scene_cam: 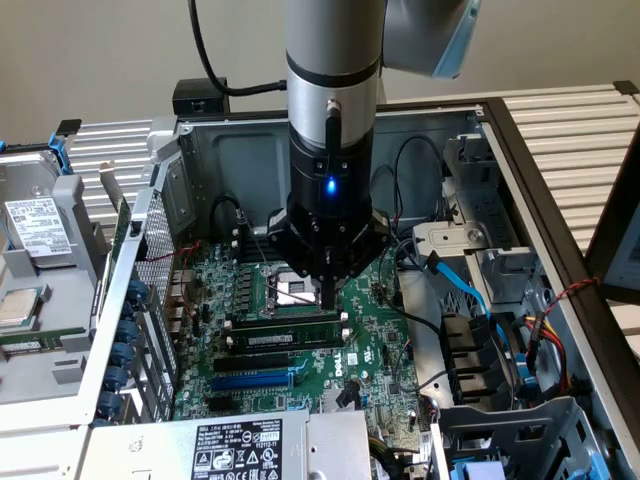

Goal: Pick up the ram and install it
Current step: 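Press down the ram until it locks into place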

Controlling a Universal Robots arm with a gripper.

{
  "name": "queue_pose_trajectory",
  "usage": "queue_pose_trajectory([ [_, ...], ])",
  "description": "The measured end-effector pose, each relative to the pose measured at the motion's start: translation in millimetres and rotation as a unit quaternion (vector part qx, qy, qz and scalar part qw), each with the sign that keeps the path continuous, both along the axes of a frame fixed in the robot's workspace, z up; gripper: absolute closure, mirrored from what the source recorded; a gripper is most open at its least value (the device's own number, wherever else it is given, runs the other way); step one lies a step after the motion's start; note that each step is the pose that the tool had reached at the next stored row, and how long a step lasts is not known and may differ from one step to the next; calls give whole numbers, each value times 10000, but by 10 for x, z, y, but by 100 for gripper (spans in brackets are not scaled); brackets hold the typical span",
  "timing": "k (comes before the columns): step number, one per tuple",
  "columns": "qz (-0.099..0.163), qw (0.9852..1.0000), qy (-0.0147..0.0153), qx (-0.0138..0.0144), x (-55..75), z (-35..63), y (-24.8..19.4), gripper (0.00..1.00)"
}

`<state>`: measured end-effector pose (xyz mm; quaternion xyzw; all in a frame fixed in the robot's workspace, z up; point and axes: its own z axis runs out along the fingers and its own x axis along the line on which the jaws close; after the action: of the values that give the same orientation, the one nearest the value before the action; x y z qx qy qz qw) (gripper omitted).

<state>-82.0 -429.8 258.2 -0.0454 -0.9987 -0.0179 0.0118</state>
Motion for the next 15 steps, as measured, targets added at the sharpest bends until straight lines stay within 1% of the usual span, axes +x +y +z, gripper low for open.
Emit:
queue_pose_trajectory([
  [6, 1, 10000, -36, 0, 0, -94, 0, 90],
  [9, 1, 10000, -59, 0, 0, -137, 0, 90],
  [13, 4, 10000, -89, 0, 0, -179, 0, 90],
  [15, 4, 10000, -95, 0, -4, -191, 0, 90],
])
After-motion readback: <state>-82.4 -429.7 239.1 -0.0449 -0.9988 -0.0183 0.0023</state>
